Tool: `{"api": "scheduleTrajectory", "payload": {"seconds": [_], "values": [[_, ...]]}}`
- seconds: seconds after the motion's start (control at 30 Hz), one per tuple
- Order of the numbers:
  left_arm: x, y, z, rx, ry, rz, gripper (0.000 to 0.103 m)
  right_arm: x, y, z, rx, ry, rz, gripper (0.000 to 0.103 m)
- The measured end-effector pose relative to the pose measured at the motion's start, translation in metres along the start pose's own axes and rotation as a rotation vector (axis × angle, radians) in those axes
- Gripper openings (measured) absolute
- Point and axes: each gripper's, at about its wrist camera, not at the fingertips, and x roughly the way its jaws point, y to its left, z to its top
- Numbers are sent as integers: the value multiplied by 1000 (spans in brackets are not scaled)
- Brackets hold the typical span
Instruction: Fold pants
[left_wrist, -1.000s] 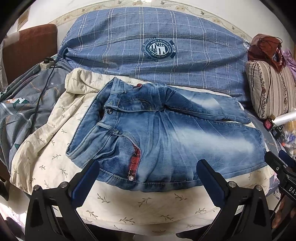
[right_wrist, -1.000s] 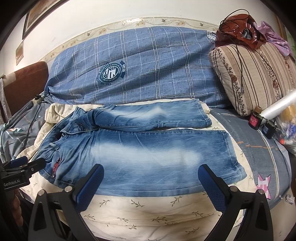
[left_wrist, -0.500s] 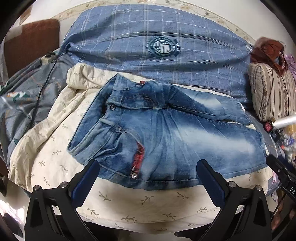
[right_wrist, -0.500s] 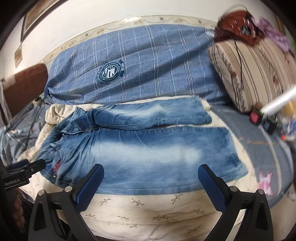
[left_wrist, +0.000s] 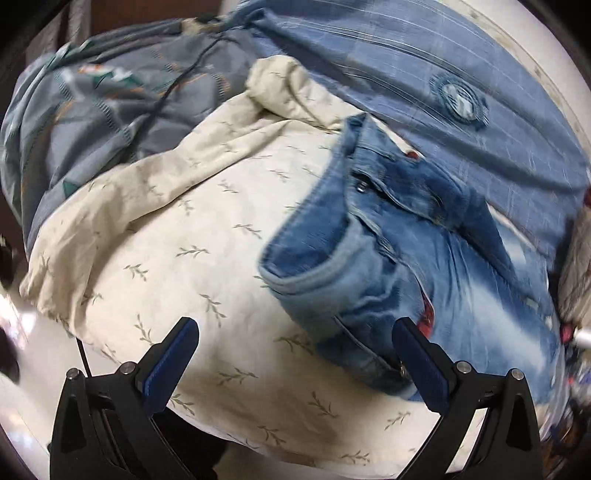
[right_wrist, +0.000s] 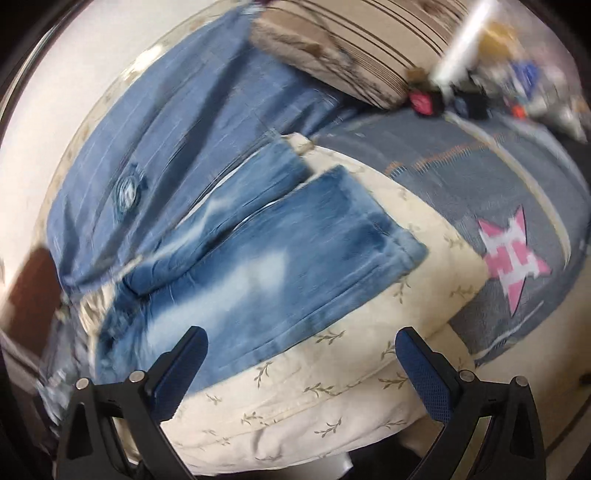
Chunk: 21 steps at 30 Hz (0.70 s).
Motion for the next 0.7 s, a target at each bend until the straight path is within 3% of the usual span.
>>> {"api": "scheduleTrajectory", "payload": {"seconds": [0.07,0.23,0.43,0.57,0.6,0.67,0.7], "values": [[5,3,2,-57,13,-41,103,3,-9,8,57,5,14,103],[27,-2,2,-105,65,-58,103,22,-31,26,194,34,71,101],[45,-5,3,-139,97,-75,101,49,-45,43,258,65,41,79],[52,1,6,-179,112,-53,76,58,-47,49,283,60,13,75],[51,1,7,-181,101,-44,65,57,-44,51,268,48,1,71],[52,-2,10,-153,104,-54,46,58,-42,55,252,42,-20,34],[52,-3,11,-151,108,-49,44,60,-44,57,252,44,-27,27]]}}
